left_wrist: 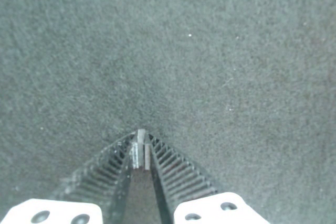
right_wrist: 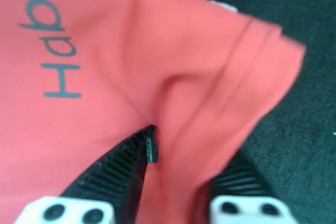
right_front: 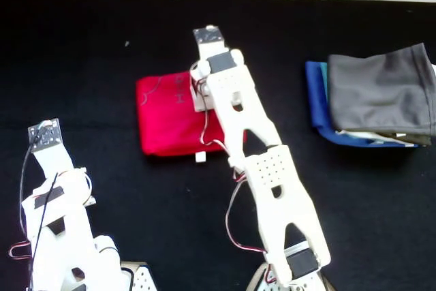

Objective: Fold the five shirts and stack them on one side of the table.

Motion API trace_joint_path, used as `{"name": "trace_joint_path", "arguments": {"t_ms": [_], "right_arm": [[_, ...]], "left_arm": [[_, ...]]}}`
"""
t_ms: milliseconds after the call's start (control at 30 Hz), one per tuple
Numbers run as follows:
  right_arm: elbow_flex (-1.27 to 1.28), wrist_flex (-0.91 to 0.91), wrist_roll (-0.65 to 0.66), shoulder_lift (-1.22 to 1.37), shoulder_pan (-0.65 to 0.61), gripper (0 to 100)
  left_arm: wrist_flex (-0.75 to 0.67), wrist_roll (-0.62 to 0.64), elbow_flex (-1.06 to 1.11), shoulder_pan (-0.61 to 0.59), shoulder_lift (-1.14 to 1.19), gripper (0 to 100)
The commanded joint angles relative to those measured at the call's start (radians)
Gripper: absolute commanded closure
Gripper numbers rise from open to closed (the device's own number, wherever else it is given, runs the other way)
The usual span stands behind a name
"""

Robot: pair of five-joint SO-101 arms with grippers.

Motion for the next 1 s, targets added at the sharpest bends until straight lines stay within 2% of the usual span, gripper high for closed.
{"name": "trace_joint_path", "arguments": {"t_ms": [0,133,267,333,700,967], "right_arm": [[0.002,-0.007,0.009,0.016,0.022,99.1],[-0.048,0.05,0.012,-0.012,0.073,99.2],[-0.185,0.2,0.081,-0.076,0.101,99.2],[-0.196,0.197,0.106,-0.131,0.136,99.2],[0.139,0.194,0.281,-0.59,0.397,99.2],[0.173,0.193,0.393,-0.763,0.538,99.2]], "left_arm": [[-0.025,-0.006,0.002,-0.004,-0.012,99],[-0.025,-0.006,0.002,-0.004,-0.012,99],[-0.025,-0.006,0.002,-0.004,-0.012,99],[-0.025,-0.006,0.002,-0.004,-0.012,99],[-0.025,-0.006,0.002,-0.004,-0.012,99],[-0.025,-0.006,0.001,-0.004,-0.012,99]]}}
